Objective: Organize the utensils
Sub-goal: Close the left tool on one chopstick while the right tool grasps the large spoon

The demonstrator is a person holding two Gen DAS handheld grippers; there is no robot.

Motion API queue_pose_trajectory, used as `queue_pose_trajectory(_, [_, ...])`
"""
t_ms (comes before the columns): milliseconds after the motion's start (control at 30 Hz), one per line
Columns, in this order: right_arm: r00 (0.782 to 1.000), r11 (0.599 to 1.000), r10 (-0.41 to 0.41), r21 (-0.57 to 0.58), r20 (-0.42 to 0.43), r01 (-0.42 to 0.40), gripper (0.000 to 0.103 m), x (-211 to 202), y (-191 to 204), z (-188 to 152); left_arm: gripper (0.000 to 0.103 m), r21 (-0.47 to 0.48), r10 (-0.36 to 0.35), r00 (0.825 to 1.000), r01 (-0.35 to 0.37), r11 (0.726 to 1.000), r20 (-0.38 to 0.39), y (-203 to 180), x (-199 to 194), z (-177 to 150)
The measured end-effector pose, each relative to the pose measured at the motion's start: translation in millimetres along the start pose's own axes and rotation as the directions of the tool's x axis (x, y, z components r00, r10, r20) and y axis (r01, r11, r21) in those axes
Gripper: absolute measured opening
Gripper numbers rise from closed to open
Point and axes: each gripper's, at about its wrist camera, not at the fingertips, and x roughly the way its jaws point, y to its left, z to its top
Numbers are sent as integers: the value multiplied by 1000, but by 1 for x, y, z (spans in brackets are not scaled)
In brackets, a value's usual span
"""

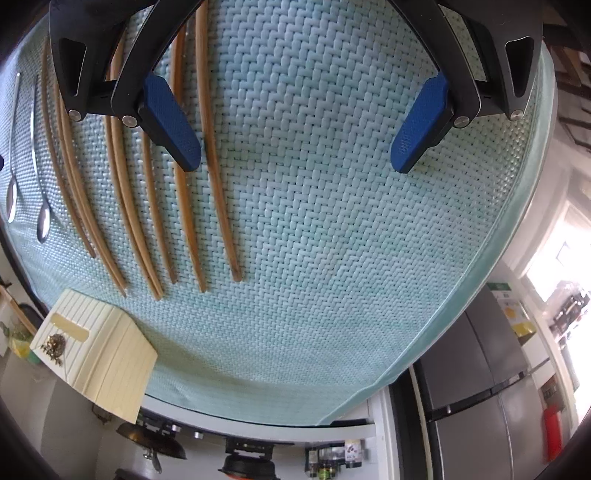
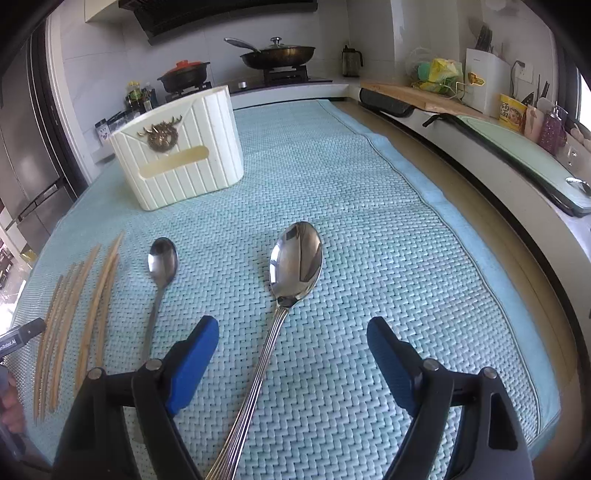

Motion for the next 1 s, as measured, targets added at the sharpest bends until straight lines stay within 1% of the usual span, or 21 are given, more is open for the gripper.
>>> queue_pose_trajectory(33, [1000,1000,-10,-7,-15,9,83,6,1,1,103,9,17,1000,-17,1000,8,-1,0,1])
queue_pose_trajectory(133, [998,999,-33,-27,-49,31,81,20,5,3,103,15,15,1000,-15,1000,-2,0,3,5])
queue_pose_trajectory(233, [997,996,-67,-62,-49,64,79,27,10,5,103,18,14,1000,-14,1000,-1,0,8,11])
queue_pose_trajectory(400, [997,995,-56,-85,-45,52,81,32,9,10,103,18,8,1000,-8,1000,27,0,14,18])
queue_pose_trajectory(500, [998,995,-43,-90,-34,39,83,36,8,14,103,3,12,999,-12,1000,30,2,17,23])
queue_pose_trajectory(600, [999,995,-42,-88,-30,39,83,37,9,15,103,10,8,1000,-8,1000,27,1,20,26])
queue_pose_trajectory(667, [999,995,-47,-89,-27,45,82,37,10,15,103,25,-2,1000,1,1000,23,-2,21,28])
queue_pose_trajectory(733, [999,995,-42,-94,-19,40,74,37,12,15,99,37,-16,999,15,999,28,-4,20,28])
queue_pose_trajectory(767, [999,994,-43,-98,-13,42,67,38,13,16,93,47,-25,999,24,999,36,-6,18,28])
queue_pose_trajectory(800, [999,994,-46,-101,-14,44,67,39,15,17,85,59,-34,998,31,998,44,-10,17,28])
queue_pose_trajectory(833, [999,994,-42,-97,-15,41,66,42,14,20,83,70,-37,998,33,997,51,-14,16,28])
queue_pose_trajectory(967, [999,995,-38,-98,-20,36,45,44,17,25,49,105,-75,995,67,992,68,-27,11,27])
queue_pose_trajectory(1000, [999,994,-34,-102,-23,32,38,44,18,26,40,117,-80,994,72,991,70,-30,10,27])
